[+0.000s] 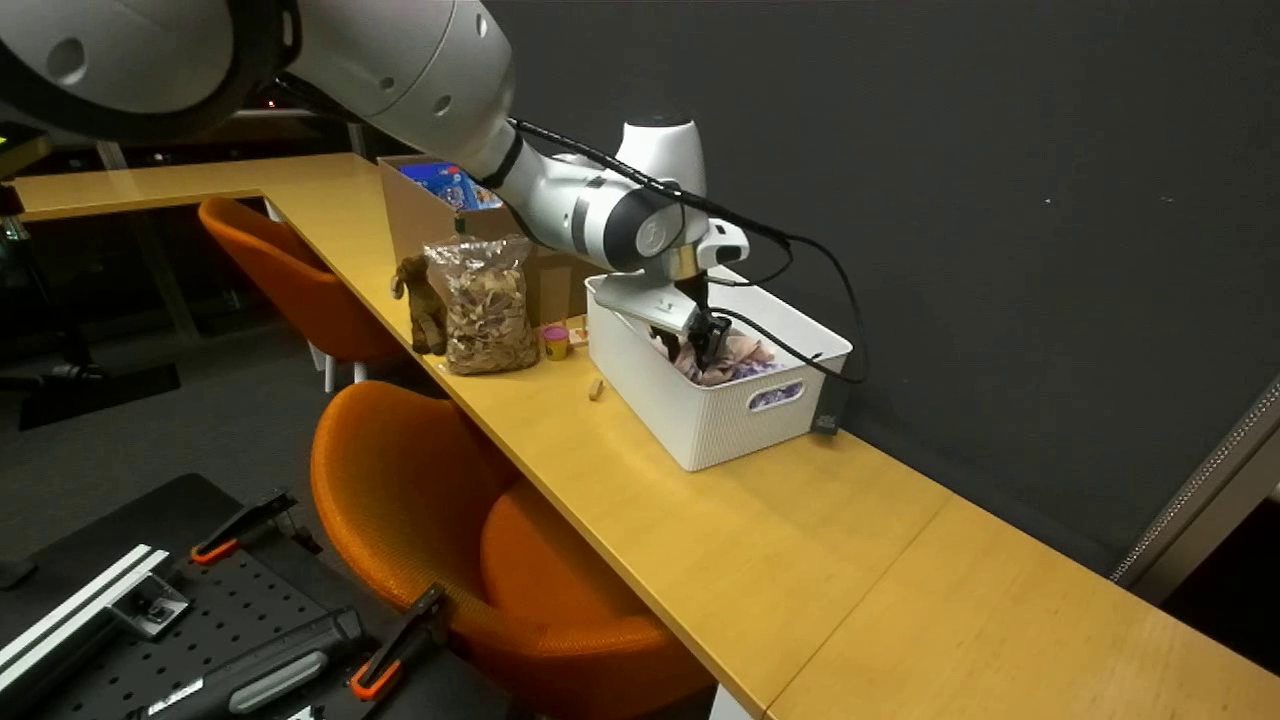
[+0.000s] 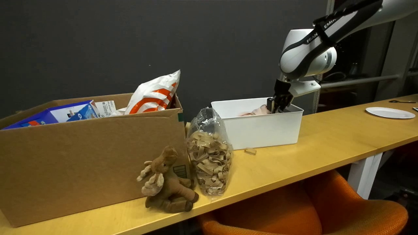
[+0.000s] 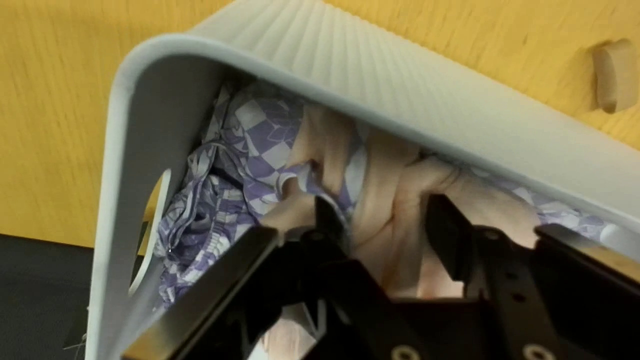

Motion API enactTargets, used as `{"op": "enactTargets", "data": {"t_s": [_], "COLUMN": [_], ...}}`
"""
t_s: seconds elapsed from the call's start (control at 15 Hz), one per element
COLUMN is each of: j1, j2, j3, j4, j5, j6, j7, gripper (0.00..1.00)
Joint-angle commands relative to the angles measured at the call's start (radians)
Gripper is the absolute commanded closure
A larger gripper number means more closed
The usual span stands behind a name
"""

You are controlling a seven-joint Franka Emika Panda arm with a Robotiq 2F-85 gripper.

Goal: Take the clothing out of the basket

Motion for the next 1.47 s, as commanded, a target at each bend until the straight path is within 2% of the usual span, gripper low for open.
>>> {"op": "enactTargets", "data": {"t_s": [0.0,0.13,0.27,0.4,0.53,0.87,1.0,1.13,1.4], "j1": [-0.017,-0.017,-0.008,0.006,0.030,0.123,0.160,0.201,0.221], "j2": [0.012,0.007,-0.033,-0.095,-0.210,-0.433,-0.532,-0.631,-0.830], "j3": [0.009,0.006,0.000,-0.011,-0.031,-0.119,-0.142,-0.163,-0.109], "j4": [-0.004,-0.017,-0.064,-0.119,-0.213,-0.345,-0.393,-0.440,-0.513], "j5": [0.034,0.038,0.037,0.030,0.015,-0.050,-0.094,-0.185,-0.286], "j6": [0.041,0.048,0.051,0.054,0.048,0.002,-0.067,-0.156,-0.362], "j7": [-0.023,-0.010,0.007,0.029,0.060,0.203,0.263,0.344,0.406], "gripper": [0.80,0.95,1.00,0.97,0.97,0.97,0.97,0.97,0.97]}}
